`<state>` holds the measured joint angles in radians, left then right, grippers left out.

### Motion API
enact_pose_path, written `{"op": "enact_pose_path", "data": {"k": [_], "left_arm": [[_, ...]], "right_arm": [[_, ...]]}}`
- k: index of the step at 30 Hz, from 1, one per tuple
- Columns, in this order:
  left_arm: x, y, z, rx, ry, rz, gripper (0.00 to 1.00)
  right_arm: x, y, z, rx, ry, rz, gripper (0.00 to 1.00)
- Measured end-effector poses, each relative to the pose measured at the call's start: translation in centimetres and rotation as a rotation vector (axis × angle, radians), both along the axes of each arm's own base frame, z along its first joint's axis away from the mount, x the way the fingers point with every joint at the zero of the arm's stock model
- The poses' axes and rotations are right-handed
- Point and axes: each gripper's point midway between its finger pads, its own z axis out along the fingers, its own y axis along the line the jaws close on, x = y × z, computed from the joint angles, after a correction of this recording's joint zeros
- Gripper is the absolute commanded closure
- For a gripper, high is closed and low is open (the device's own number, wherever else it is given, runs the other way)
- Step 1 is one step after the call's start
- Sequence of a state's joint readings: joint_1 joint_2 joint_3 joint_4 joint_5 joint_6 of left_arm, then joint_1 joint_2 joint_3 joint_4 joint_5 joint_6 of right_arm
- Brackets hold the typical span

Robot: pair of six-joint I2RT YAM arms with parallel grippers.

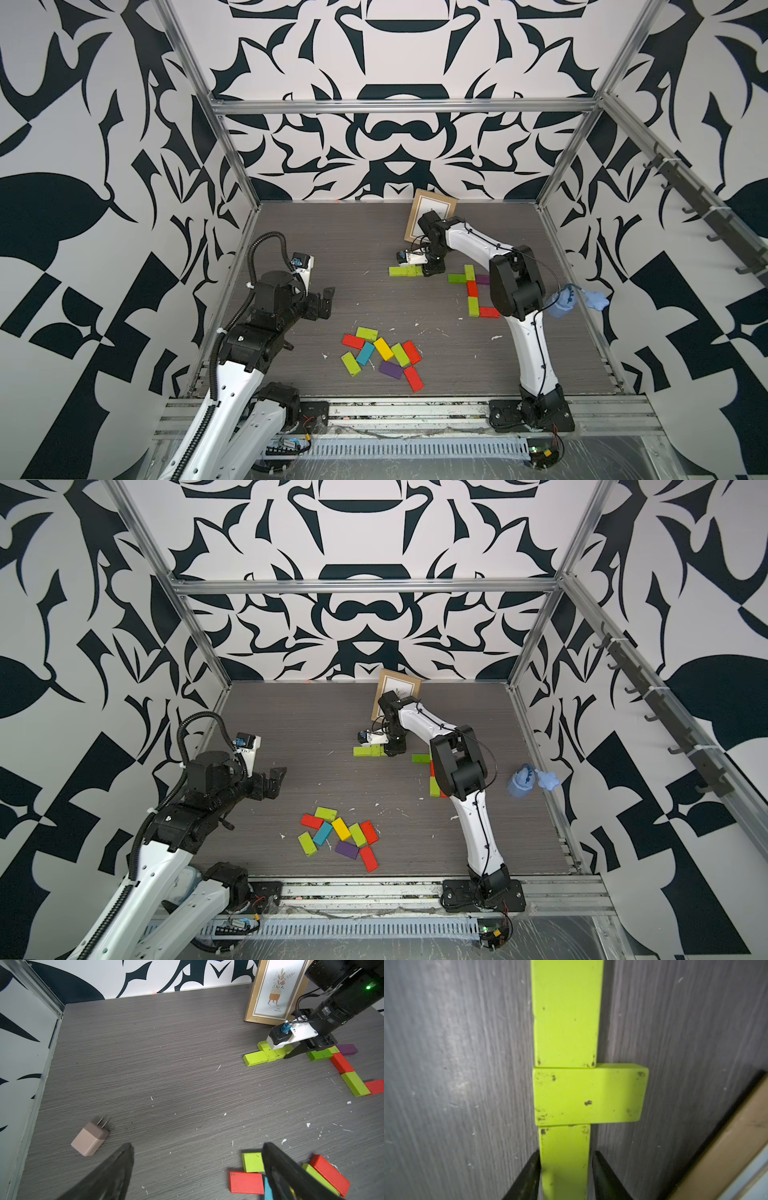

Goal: Assemble the letter t with building blocks
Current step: Assemble the building block at the center of the board.

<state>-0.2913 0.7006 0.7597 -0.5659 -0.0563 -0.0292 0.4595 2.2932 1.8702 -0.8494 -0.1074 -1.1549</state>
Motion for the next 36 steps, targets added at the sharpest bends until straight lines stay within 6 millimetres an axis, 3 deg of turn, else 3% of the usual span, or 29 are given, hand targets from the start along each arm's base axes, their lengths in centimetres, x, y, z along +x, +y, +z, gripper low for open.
{"op": "enact_pose_path", "data": {"k": [21,36], "left_arm": [[0.0,0.0,0.0,0.000,0.000,0.000,0.00],[0.0,0.1,0.0,0.001,-0.002,0.003,0.00]], "right_arm": [[-0.3,0.7,0.7,0.066,0.007,-0.039,0.33],[0.6,1.9,7.9,0.186,-0.087,-0.137,0.28]]}}
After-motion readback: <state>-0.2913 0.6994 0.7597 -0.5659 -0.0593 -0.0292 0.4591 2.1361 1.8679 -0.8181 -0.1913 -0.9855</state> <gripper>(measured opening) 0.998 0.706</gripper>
